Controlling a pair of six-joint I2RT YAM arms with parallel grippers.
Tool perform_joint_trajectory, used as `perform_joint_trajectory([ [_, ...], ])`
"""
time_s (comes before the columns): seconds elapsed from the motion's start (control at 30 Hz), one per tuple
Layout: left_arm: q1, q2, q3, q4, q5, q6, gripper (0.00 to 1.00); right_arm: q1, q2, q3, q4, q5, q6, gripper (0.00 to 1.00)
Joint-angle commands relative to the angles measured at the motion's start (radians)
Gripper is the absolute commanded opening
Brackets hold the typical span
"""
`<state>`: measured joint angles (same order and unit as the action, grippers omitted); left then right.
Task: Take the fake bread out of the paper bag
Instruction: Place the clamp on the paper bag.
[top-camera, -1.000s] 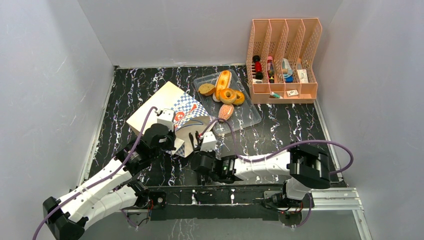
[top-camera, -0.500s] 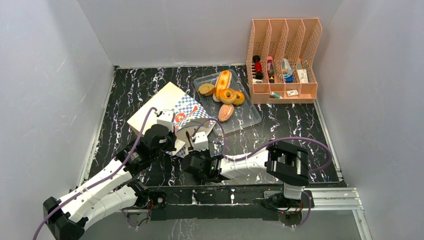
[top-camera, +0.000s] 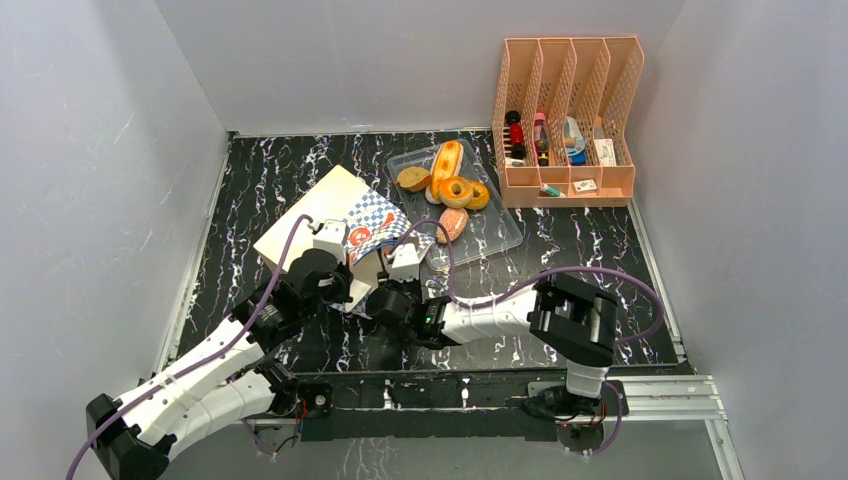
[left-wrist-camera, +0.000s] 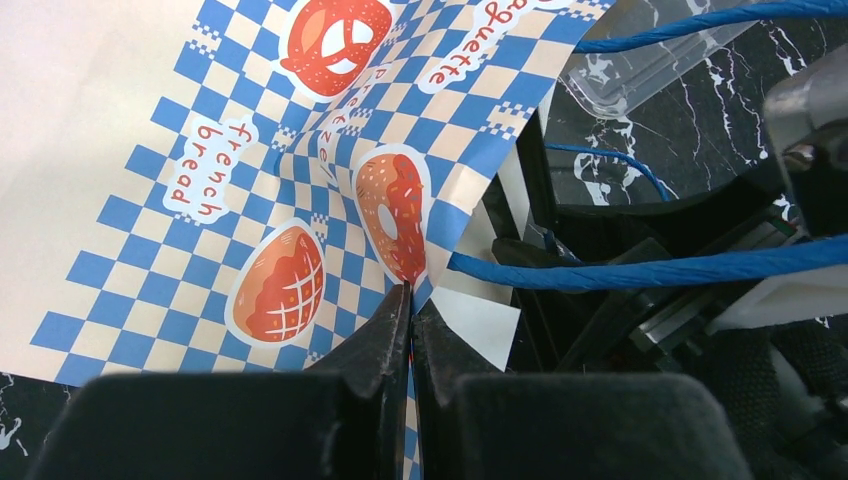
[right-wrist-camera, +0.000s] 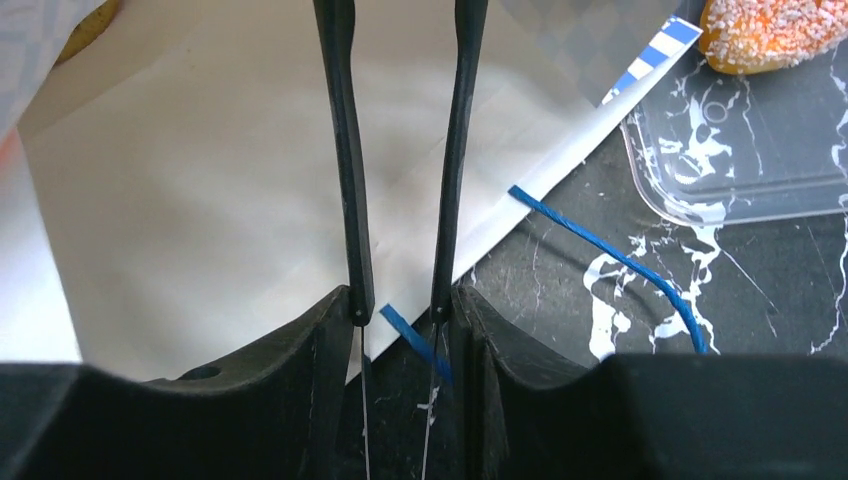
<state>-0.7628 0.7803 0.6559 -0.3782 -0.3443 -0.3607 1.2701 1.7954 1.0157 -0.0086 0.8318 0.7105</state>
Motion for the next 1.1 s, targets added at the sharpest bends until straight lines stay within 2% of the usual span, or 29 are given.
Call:
perform_joint_trajectory([
  [0.0, -0.001, -0.013, 0.002, -0.013, 0.026, -0.022, 0.0, -0.018, 0.044, 0.038, 0.094, 0.003, -0.073, 0.37],
  [0.3, -0.001, -0.019, -0.004, -0.002, 0.054, -0.015, 0.0, -0.054, 0.103, 0.087, 0.15, -0.057, -0.131, 0.38],
  [0.5, -0.001, -0.023, -0.003, -0.007, 0.061, -0.015, 0.0, -0.072, 0.127, 0.13, 0.142, -0.064, -0.164, 0.51],
  [0.6, -0.001, -0.024, -0.003, -0.005, 0.062, -0.014, 0.0, -0.072, 0.111, 0.094, 0.158, -0.069, -0.151, 0.53],
  [0.77, -0.001, -0.023, -0.002, -0.005, 0.066, -0.011, 0.0, -0.064, 0.027, -0.045, 0.285, -0.095, -0.148, 0.56],
  [1.07, -0.001, -0.033, 0.001, -0.017, 0.061, -0.009, 0.0, 0.015, -0.038, -0.14, 0.299, -0.028, -0.122, 0.57],
])
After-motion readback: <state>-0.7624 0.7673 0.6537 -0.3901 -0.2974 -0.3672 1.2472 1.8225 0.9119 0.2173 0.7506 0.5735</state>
